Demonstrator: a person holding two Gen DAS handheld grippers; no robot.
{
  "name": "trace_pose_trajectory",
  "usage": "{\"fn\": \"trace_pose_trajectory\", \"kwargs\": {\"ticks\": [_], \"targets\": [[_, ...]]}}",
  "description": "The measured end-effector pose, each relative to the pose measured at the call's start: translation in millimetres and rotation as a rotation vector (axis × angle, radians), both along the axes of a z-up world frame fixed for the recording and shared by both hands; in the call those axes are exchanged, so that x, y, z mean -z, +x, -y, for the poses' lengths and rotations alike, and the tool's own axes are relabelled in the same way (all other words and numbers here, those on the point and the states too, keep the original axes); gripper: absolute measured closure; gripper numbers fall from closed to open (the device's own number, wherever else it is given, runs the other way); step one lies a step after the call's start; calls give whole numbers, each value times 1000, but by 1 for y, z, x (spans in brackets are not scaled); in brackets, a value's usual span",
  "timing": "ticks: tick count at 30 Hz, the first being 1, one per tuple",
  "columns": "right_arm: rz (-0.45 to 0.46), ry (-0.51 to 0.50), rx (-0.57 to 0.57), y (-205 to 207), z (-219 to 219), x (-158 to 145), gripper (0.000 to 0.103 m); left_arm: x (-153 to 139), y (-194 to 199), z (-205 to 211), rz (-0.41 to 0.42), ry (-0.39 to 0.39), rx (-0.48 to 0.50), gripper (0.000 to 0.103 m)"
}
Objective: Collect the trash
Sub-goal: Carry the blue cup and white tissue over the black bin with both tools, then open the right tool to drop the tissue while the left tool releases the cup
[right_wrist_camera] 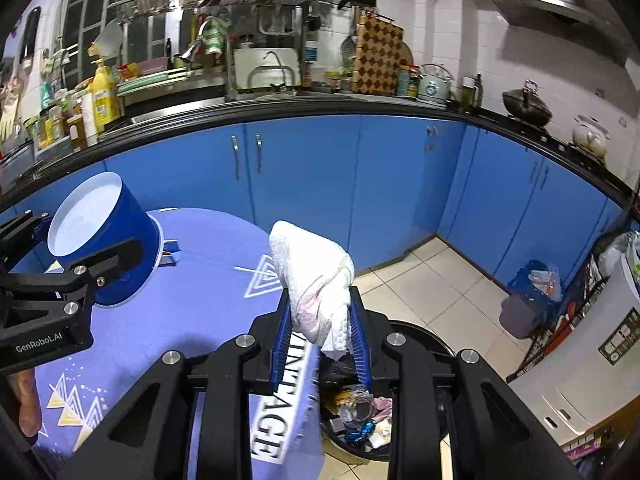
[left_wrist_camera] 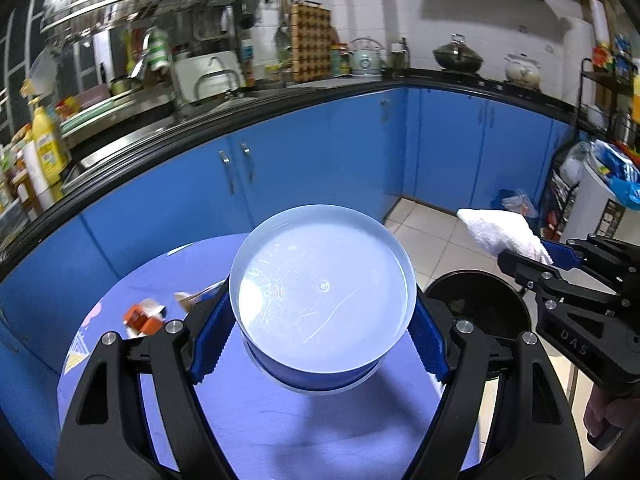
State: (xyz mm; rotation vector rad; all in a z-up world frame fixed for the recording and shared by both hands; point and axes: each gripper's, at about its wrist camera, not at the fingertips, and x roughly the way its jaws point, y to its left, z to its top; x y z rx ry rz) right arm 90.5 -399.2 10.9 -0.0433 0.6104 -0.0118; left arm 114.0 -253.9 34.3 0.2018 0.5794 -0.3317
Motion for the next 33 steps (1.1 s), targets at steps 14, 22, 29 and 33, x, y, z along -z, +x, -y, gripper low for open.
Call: {"fn": "trace_pose_trajectory", "kwargs": {"ticks": [14,22,29,33], "targets": [[-1,19,93,-12,56,10,76,7,1,70,2,41,107,26],[-14,29,118,-9,74,20,76,5,6,98,13,58,149,26],[-9,53,123,-4,88,20,74,7,11,115,14,68,160,26],[-5,42,130,1,96,20,74,9,15,123,10,73,159,26]]}}
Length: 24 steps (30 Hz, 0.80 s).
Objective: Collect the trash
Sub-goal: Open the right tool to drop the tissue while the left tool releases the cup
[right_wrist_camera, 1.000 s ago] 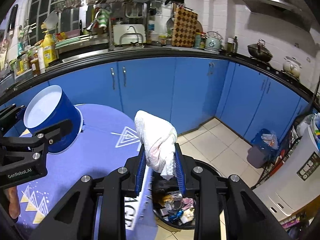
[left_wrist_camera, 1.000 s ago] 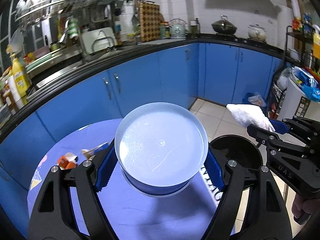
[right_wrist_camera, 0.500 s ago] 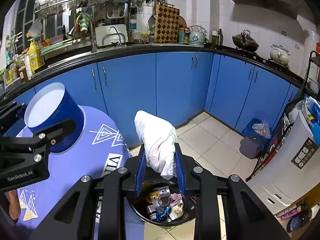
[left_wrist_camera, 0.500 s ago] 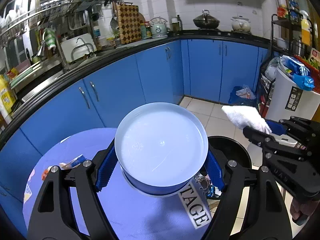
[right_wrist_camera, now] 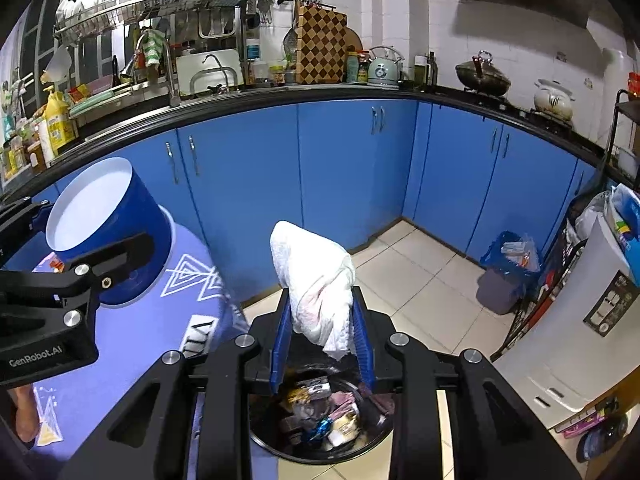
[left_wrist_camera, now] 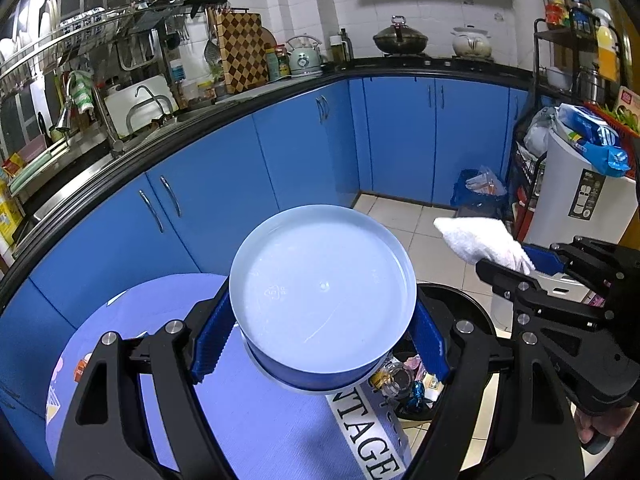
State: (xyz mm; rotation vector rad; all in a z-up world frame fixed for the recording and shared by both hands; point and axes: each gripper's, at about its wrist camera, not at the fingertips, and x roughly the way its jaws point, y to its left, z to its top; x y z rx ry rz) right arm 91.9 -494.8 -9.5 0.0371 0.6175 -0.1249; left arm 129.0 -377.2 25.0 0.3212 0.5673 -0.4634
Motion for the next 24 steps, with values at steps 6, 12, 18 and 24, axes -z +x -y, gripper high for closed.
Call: {"fn": "trace_pose_trajectory", "kwargs": {"ticks": [6,12,18,24], "targets": [[17,-68,75,-1,12,0,10,1,4,11,-1,6,4,26],[2,-76,175,-14,38,11,10,4,4,29,-15,13,30,26],[8,-56,228,-31,62,13,10,7,-2,53,-21,22,76,26],[20,-54,254,-43,77,10,10,7,-7,78,-21,28,112,25]]}}
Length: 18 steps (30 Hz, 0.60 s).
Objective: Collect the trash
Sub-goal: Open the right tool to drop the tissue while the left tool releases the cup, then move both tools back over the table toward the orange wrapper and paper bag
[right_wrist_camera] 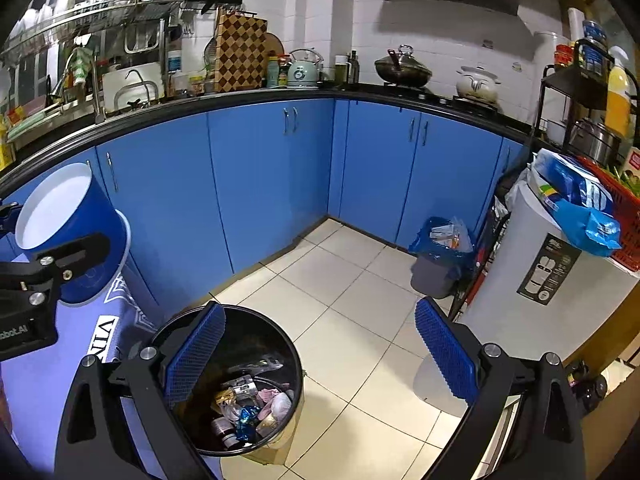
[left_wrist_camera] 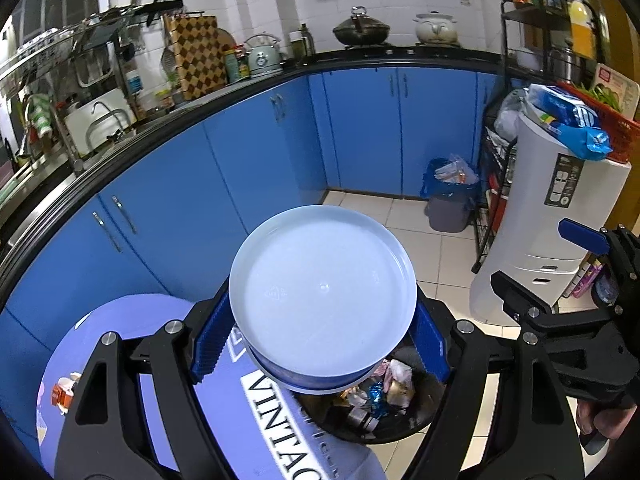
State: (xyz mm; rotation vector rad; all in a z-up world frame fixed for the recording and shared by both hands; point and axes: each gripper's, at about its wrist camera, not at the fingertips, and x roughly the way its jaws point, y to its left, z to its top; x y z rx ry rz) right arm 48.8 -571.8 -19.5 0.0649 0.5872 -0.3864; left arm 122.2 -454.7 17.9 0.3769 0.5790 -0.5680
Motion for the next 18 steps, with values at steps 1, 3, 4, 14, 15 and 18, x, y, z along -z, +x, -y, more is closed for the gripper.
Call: {"fn": "trace_pose_trajectory", "kwargs": {"ticks": [1,3,4,14,15,18], "targets": [[0,-3,3,-1,1,0,10,-1,0,4,2,2,3,25],[-1,-6,8,-4,4,1,10,-2,0,9,9,5,5,22],[-1,-5,9,-4,5,1,10,-2,0,12,15,7,6,17],[-2,6,13,-6,10,3,10,-7,4,13,30,6,-17,4],[1,7,9,-7,9,2,10,-7,6,11,26,4,-20,4],[4,11,-4,-5,3,0,10,-8,6,3,23,-2,-30,4]]}}
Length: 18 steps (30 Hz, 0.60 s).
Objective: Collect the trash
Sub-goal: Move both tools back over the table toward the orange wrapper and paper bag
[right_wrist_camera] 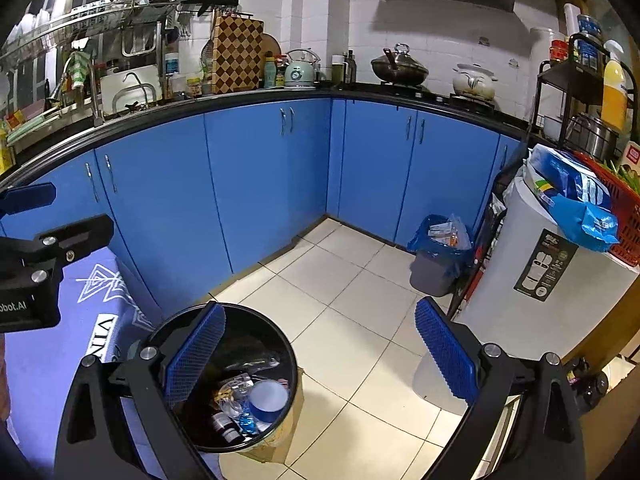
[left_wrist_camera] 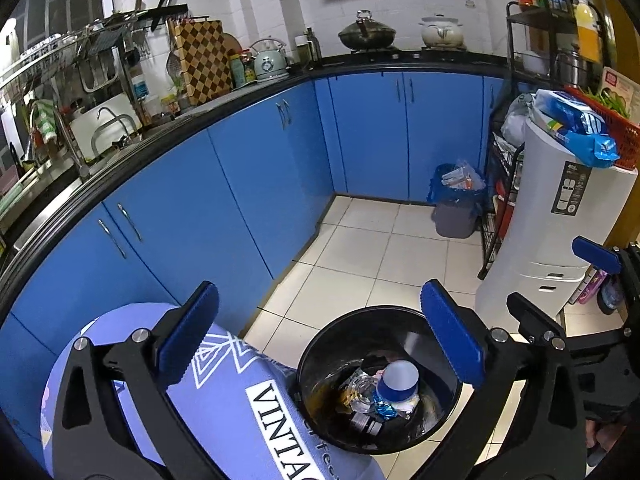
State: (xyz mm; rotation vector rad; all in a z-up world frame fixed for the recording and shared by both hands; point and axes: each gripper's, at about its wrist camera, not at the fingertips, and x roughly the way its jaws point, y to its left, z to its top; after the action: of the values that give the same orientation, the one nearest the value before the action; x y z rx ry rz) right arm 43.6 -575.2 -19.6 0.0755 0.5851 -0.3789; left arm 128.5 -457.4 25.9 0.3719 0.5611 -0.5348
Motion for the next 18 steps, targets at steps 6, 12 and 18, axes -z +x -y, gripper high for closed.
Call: {"fn": "trace_pose_trajectory", "kwargs": {"ticks": [6,12,18], "targets": [[-2,-20,-54,10,-30,-9,10,-5,1,-24,2,-18,-28,4],[-6,-54,-122,25,-68,-17,10,-10,8,-65,-8,-48,-82,4],[-19,-41,-205,43,-109,-19,10,-11,18,-120,-14,-74,-166,4]]}}
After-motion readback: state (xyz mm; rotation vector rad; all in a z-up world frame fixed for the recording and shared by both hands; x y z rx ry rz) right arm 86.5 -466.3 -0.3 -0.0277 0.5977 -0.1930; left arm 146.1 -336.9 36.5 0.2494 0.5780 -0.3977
